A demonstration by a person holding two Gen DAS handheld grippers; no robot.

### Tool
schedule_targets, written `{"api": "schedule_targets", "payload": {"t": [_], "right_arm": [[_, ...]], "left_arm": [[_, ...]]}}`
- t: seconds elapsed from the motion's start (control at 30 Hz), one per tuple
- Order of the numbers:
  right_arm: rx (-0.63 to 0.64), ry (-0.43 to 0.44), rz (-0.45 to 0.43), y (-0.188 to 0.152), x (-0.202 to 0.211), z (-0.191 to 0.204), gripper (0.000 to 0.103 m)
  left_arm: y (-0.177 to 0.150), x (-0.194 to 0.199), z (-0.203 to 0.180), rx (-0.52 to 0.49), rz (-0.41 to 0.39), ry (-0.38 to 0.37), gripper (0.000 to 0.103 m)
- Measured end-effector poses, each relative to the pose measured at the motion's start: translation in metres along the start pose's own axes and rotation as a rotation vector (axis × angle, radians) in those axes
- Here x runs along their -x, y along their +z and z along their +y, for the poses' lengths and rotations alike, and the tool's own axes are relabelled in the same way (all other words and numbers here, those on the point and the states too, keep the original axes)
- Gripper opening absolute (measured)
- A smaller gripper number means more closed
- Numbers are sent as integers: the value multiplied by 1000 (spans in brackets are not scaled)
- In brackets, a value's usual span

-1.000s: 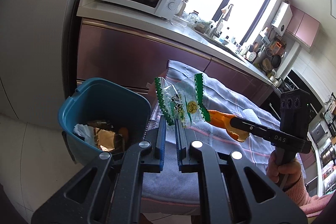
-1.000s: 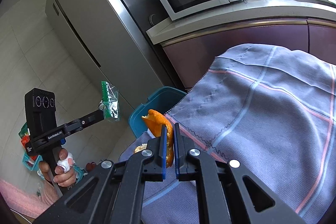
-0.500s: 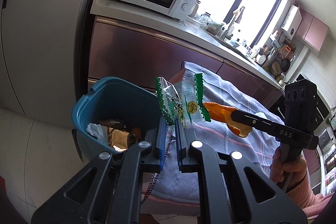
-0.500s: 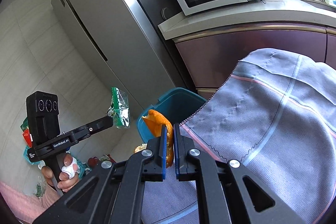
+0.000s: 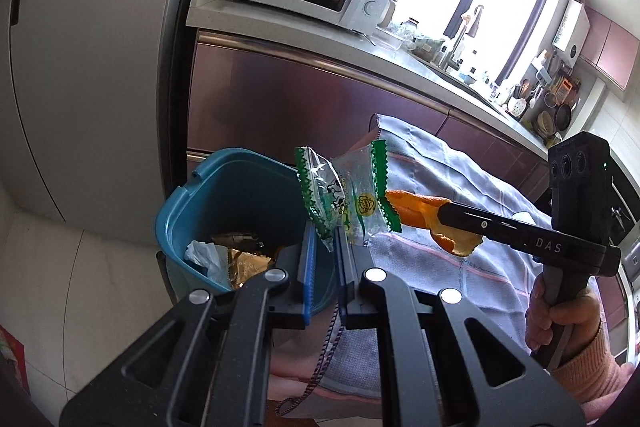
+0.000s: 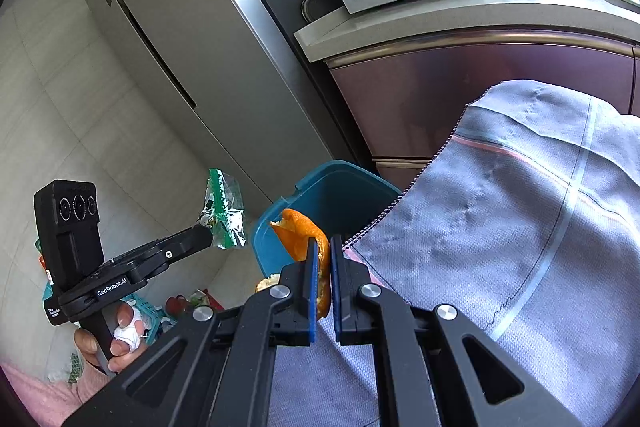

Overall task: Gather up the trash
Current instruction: 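Carry the packet and orange peel with both tools over the teal bin, then open both tools to drop the packet and peel into the bin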

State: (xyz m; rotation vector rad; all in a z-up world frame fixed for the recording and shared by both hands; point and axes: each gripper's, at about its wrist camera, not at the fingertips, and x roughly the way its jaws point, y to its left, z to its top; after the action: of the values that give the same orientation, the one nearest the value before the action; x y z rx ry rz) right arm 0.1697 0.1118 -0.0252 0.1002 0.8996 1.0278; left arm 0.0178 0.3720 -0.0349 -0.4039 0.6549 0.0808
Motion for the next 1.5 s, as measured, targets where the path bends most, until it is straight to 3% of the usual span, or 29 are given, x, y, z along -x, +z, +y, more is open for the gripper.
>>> {"api": "schedule_targets", "payload": {"t": [1.5], "right_arm": [[27,-79,134,17,-92,14,7]], "left_arm": [[2,-64,9,-17,73,131,14]]}}
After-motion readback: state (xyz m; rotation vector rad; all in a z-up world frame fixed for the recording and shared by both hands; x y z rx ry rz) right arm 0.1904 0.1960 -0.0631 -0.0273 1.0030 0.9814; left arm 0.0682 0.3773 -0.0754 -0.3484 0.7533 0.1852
